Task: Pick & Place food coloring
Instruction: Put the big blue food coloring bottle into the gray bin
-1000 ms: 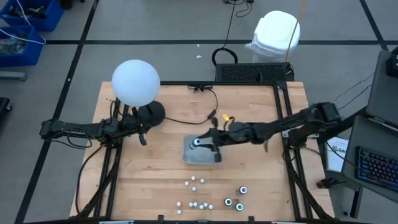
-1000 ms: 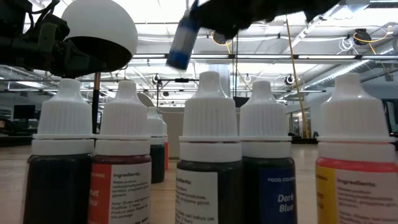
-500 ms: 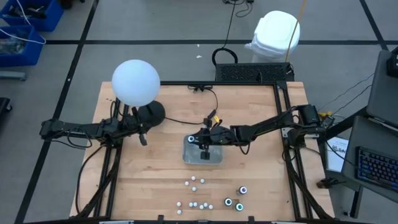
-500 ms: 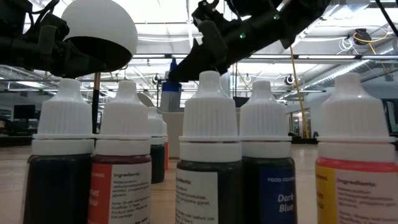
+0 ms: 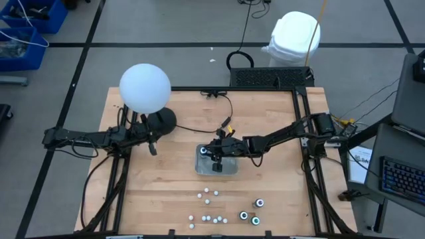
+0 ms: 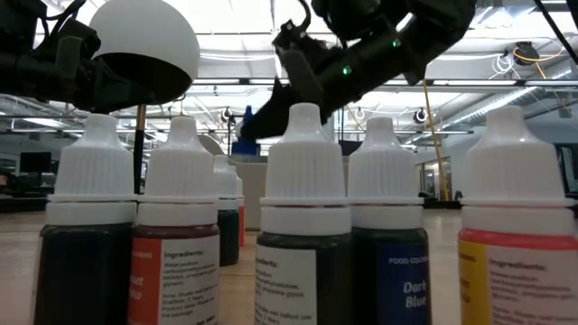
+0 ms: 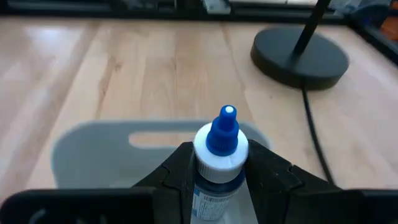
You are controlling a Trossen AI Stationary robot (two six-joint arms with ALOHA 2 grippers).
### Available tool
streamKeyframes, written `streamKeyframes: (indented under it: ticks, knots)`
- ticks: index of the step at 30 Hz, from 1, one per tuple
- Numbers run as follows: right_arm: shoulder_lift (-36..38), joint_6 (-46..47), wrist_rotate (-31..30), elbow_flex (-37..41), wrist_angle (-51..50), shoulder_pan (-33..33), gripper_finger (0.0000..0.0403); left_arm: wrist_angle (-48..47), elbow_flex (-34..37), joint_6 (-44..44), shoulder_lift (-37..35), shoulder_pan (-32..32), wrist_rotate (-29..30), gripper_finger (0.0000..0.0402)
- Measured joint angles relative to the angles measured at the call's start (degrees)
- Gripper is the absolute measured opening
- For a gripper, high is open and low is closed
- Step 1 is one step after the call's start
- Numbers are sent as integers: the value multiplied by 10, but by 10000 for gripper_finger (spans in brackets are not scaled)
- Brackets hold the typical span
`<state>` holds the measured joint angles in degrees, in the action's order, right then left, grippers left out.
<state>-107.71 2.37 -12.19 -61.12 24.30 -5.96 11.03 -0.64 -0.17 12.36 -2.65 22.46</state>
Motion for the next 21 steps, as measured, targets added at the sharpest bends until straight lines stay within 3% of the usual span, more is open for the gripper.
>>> streamKeyframes:
  ticks: [9,21]
  knots:
    - [-16,0,0,0,11,0,112,0,0,-3,0,0,0,56]
    - [-10,-16,-31,0,17,-2,220,-1,0,5,0,0,0,56]
